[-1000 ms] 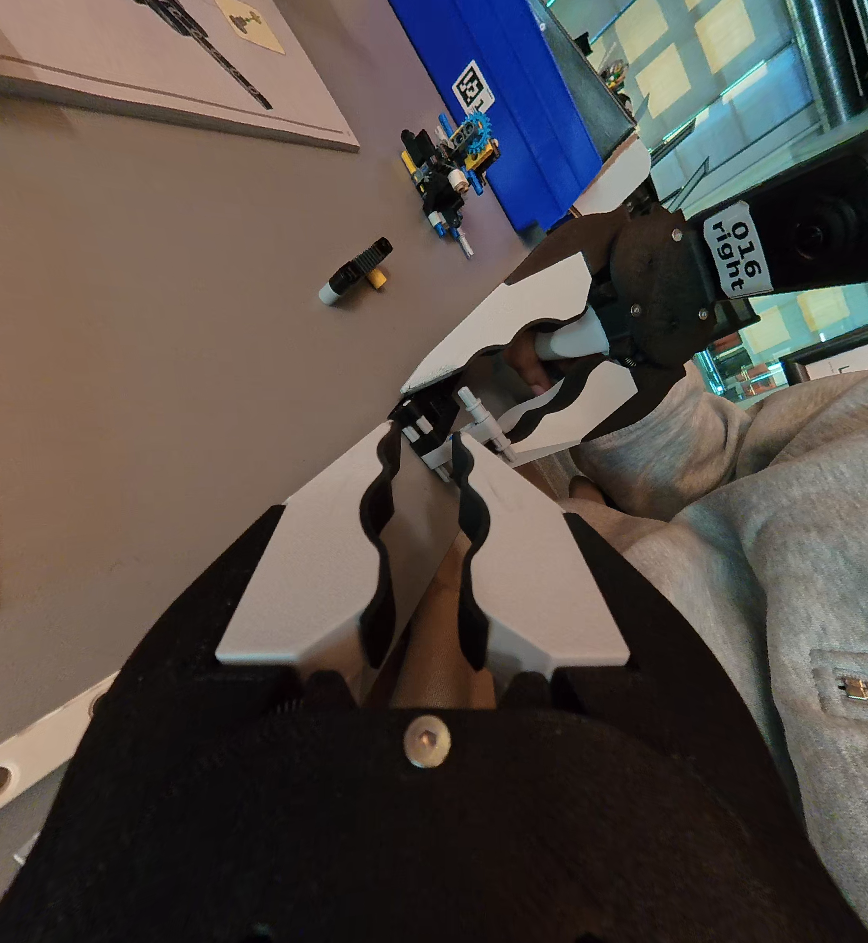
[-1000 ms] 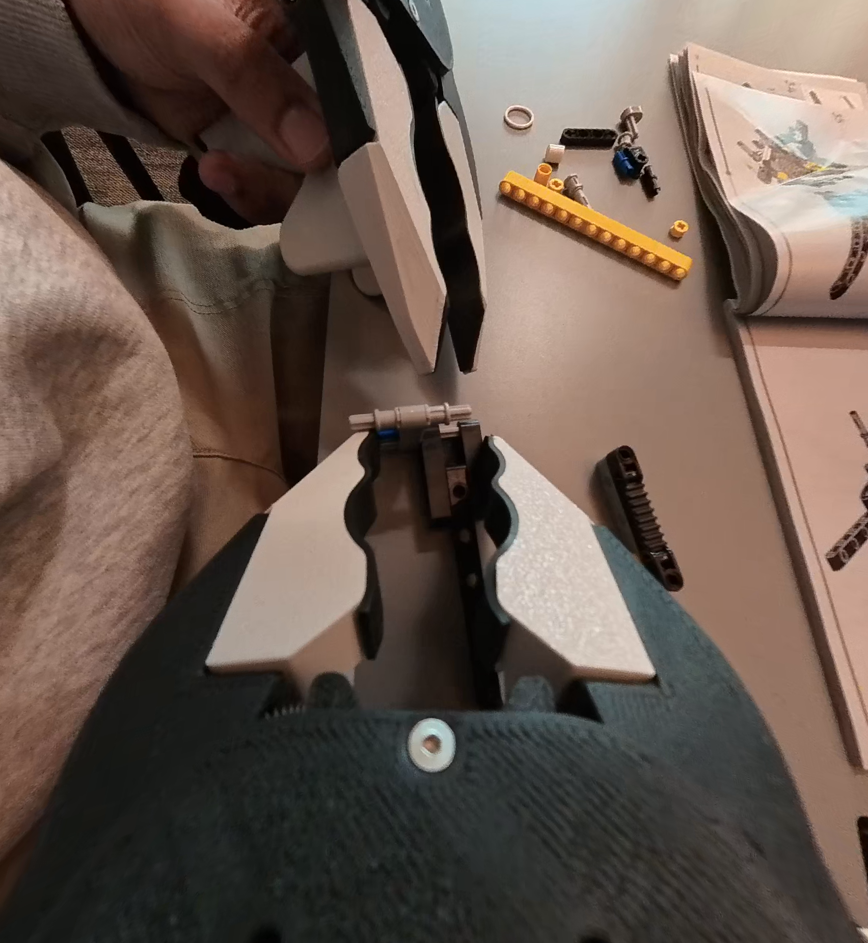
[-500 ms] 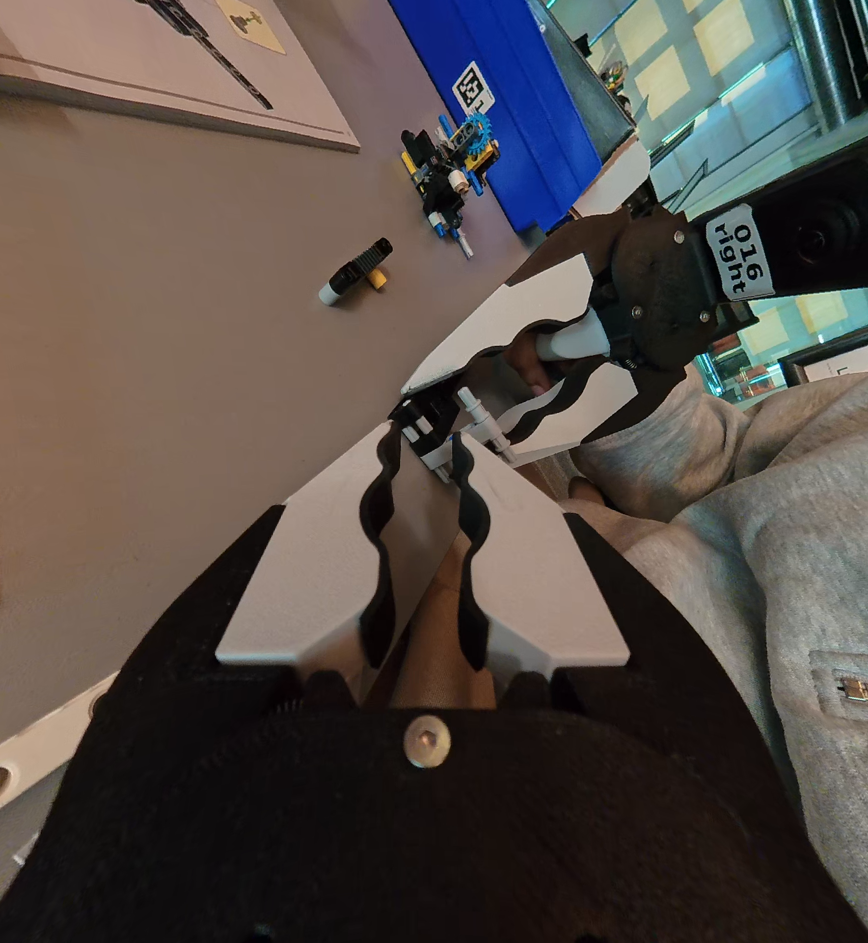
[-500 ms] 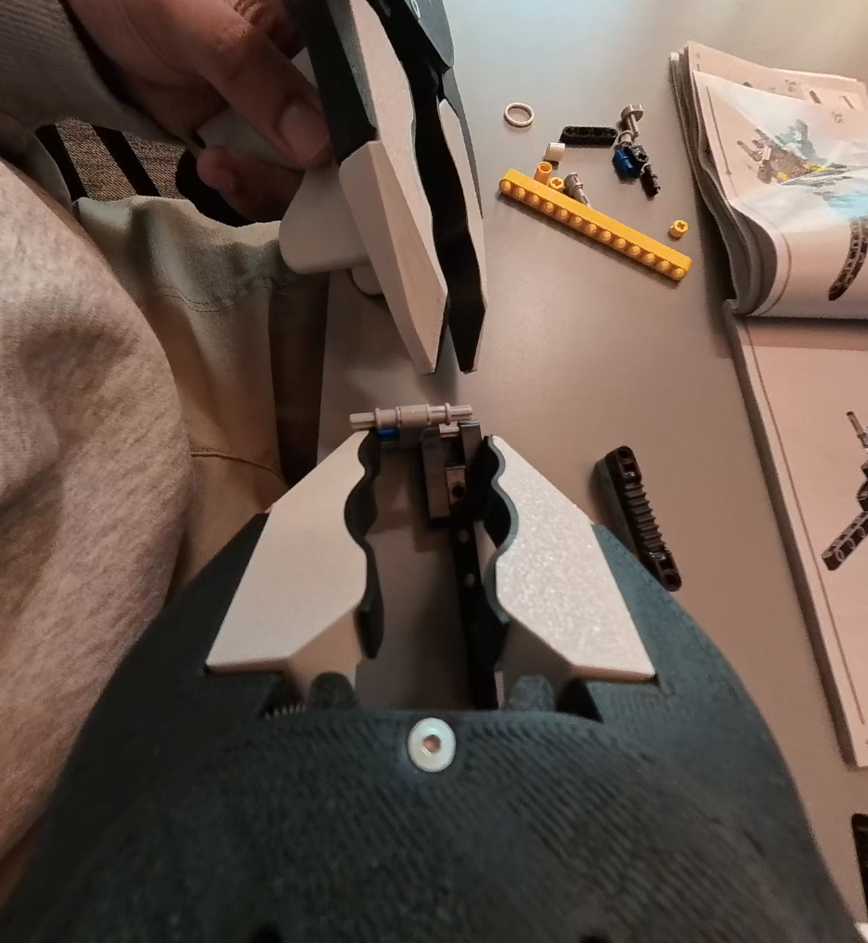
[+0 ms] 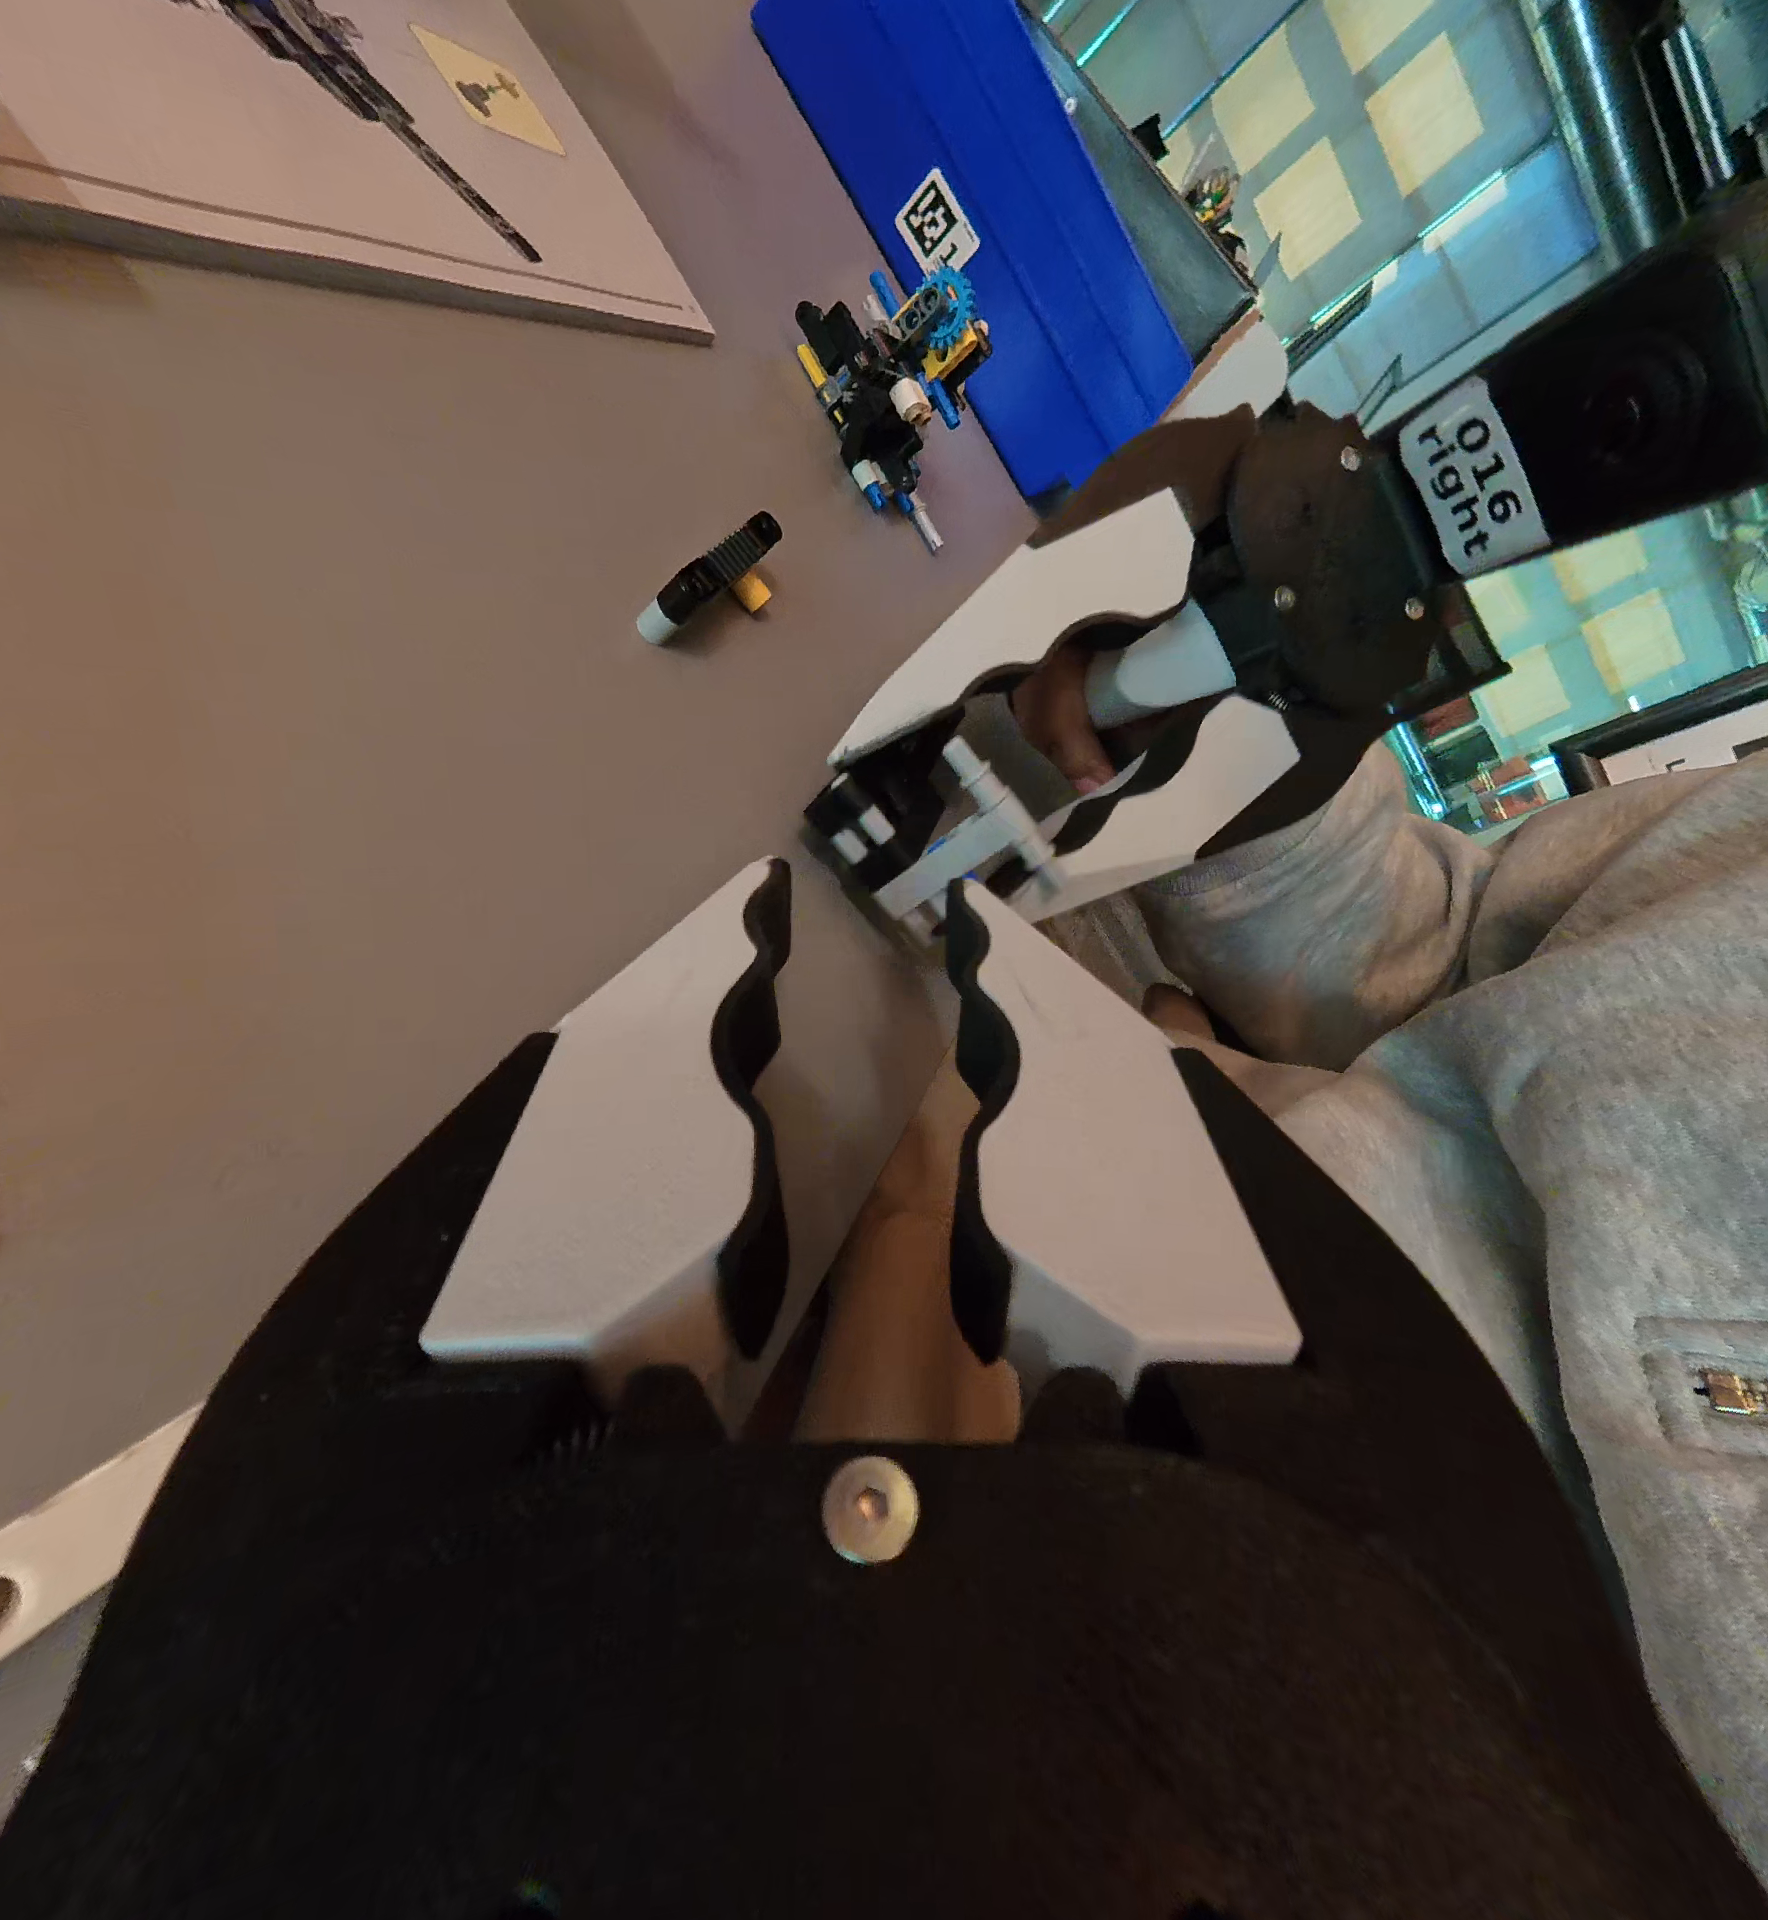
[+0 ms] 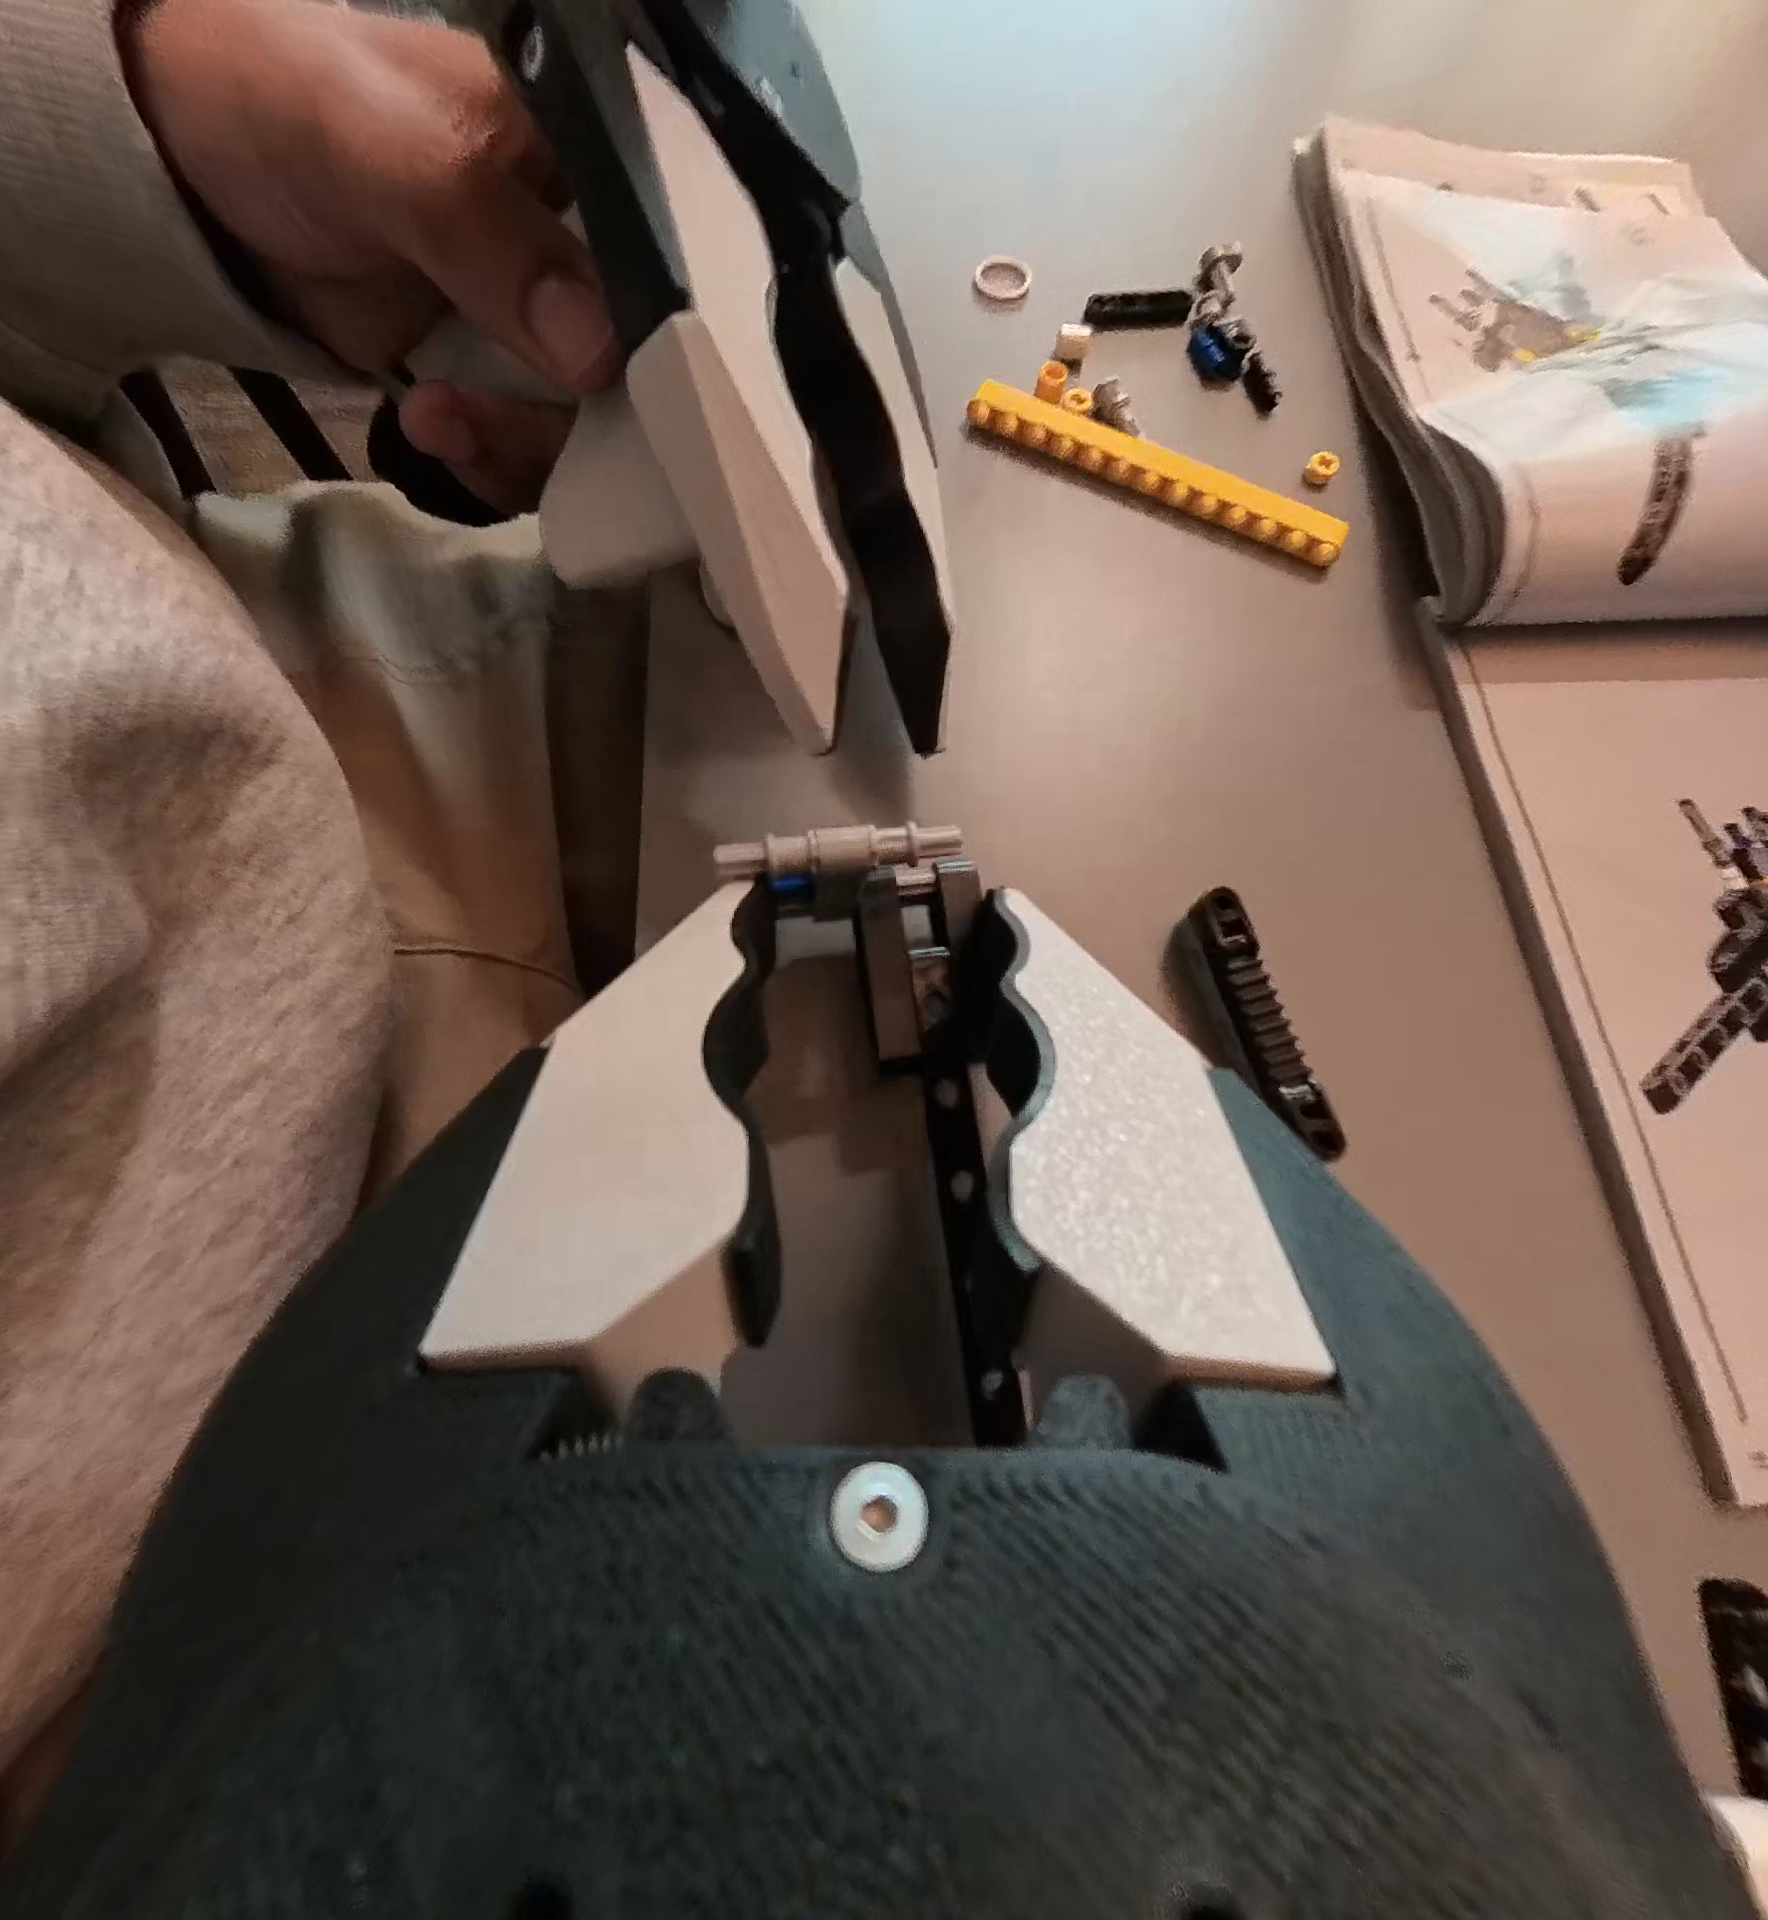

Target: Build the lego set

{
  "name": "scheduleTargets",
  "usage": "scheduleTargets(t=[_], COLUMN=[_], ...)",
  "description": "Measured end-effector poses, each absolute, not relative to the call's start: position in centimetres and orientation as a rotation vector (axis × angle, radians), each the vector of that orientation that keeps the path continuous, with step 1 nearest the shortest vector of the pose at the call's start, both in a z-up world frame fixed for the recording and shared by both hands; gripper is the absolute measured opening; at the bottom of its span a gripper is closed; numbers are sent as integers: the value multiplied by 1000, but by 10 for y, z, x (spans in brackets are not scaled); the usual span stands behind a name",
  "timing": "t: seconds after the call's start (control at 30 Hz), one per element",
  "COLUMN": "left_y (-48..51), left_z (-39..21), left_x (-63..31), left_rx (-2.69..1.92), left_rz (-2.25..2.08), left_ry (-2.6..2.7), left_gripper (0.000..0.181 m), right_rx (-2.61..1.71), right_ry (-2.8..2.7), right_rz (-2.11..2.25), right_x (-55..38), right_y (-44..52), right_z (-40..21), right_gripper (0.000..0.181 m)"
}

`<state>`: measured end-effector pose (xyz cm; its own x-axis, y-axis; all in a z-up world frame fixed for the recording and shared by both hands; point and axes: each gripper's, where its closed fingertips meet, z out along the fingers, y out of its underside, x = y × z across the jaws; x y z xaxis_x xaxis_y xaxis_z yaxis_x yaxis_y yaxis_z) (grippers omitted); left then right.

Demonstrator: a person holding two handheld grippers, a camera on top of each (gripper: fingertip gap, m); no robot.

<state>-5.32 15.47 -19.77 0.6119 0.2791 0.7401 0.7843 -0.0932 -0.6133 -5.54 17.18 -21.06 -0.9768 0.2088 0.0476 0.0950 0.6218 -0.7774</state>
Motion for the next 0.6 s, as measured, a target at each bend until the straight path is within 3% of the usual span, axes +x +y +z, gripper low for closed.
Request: scheduleTargets(t=[0.03, 0.4, 0.6], left_y=[155, 172, 175], left_z=[-197, -158, -145], left_x=[-53, -33, -31], left_rx=[-1658, -1630, -1578], left_rz=[-534, -366, -293], left_ry=[-884, -558, -495], left_gripper=[29, 62, 62], right_rx=[-269, -321, -353], right_ry=[-2698, -2643, -2594], right_rz=[1308, 1796, 1989], right_x=[-57, -47, -43], right_y=[174, 173, 169], right_z=[-207, -149, -136], right_gripper=[39, 39, 39])
